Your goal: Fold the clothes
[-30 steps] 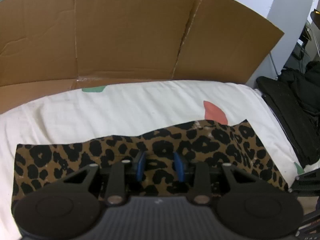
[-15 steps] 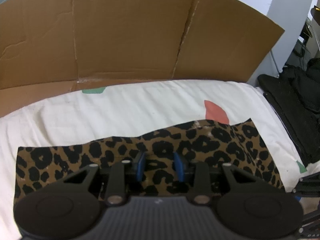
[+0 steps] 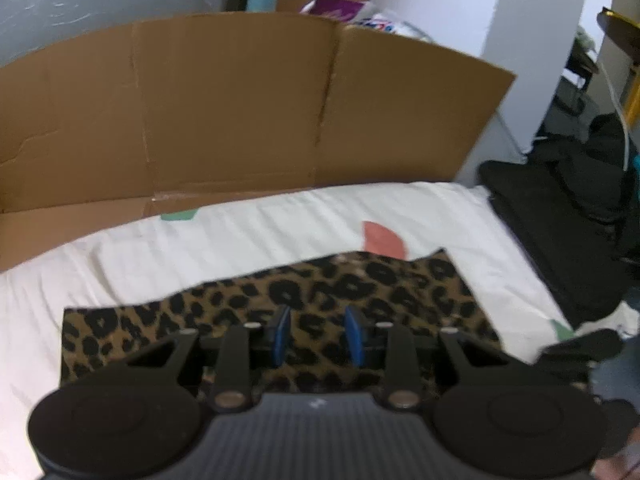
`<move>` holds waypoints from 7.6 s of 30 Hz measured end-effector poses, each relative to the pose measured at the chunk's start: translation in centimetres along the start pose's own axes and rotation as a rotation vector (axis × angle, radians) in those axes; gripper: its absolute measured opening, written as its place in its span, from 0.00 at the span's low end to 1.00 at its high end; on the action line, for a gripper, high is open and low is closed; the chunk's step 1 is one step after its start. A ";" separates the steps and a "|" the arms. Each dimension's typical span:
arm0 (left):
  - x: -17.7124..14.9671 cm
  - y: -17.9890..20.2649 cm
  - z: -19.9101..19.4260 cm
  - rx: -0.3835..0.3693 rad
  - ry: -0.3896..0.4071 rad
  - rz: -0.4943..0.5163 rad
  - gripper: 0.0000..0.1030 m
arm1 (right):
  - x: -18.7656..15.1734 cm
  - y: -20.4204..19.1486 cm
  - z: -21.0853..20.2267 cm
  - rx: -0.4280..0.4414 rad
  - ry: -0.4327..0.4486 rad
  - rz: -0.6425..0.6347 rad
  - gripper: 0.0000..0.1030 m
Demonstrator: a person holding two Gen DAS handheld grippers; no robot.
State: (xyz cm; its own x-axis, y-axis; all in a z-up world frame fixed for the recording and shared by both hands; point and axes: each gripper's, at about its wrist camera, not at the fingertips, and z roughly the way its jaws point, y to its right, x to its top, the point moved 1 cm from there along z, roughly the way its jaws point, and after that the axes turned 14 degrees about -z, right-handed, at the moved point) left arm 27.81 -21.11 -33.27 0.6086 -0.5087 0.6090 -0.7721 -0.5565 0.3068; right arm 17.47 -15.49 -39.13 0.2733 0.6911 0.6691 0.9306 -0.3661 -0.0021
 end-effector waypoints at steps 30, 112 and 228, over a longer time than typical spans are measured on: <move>-9.7 -4.8 -3.5 0.239 -0.088 0.026 0.38 | 0.4 0.3 0.1 -0.001 -0.020 0.000 0.28; -11.3 -10.3 -5.4 0.103 -0.095 -0.446 0.37 | -6.0 7.0 -0.4 0.303 -0.048 0.969 0.28; -1.8 -1.5 -3.8 -0.144 -0.335 -0.368 0.53 | -0.6 11.7 -4.3 0.137 -0.088 0.682 0.45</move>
State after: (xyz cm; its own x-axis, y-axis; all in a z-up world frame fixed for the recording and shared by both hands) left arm 27.15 -16.90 -32.04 0.8517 -0.4919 0.1808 -0.4986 -0.6543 0.5686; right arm 27.19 -22.85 -36.36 0.8204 0.3849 0.4228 0.5651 -0.6579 -0.4977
